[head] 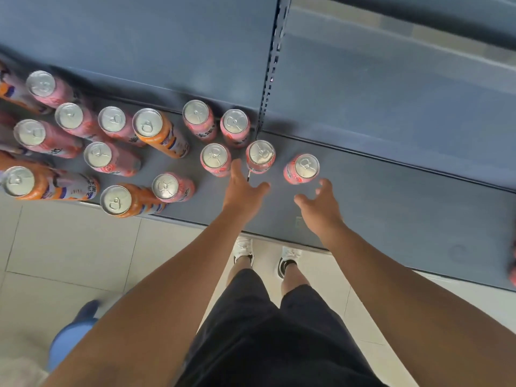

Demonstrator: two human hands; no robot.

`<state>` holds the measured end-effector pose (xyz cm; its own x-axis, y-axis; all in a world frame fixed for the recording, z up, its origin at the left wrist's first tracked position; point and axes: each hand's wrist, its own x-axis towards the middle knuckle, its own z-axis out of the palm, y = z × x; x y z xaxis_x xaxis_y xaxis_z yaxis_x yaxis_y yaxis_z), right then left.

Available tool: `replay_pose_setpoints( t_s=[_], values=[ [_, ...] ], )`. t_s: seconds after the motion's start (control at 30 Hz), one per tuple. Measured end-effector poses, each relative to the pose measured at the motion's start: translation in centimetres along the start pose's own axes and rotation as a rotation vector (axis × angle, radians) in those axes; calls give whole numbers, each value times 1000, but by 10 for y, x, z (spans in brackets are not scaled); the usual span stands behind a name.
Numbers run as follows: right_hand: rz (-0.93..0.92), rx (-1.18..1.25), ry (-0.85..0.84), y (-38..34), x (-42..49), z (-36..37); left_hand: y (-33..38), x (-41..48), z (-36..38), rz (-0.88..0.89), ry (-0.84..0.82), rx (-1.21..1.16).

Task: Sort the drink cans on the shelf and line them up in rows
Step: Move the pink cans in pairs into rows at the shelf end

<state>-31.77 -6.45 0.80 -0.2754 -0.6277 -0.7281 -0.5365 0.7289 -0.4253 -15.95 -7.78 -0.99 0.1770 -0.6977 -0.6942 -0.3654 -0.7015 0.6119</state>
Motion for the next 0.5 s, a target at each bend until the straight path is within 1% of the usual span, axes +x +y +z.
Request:
replay_pose_setpoints(
  t_s=[0.07,0.2,0.3,0.37,0.5],
  values=[
    [-2,69,27,-1,11,3,-7,17,3,13,3,-58],
    [-60,77,55,1,33,10,-16,41,6,141,33,-128],
    [-73,118,63,3,48,15,-17,51,6,214,48,-105],
    [-120,172,56,5,54,17,-15,54,8,249,54,-75],
    [-154,274,12,7,59,19,-16,52,12,250,100,-72]
  ],
)
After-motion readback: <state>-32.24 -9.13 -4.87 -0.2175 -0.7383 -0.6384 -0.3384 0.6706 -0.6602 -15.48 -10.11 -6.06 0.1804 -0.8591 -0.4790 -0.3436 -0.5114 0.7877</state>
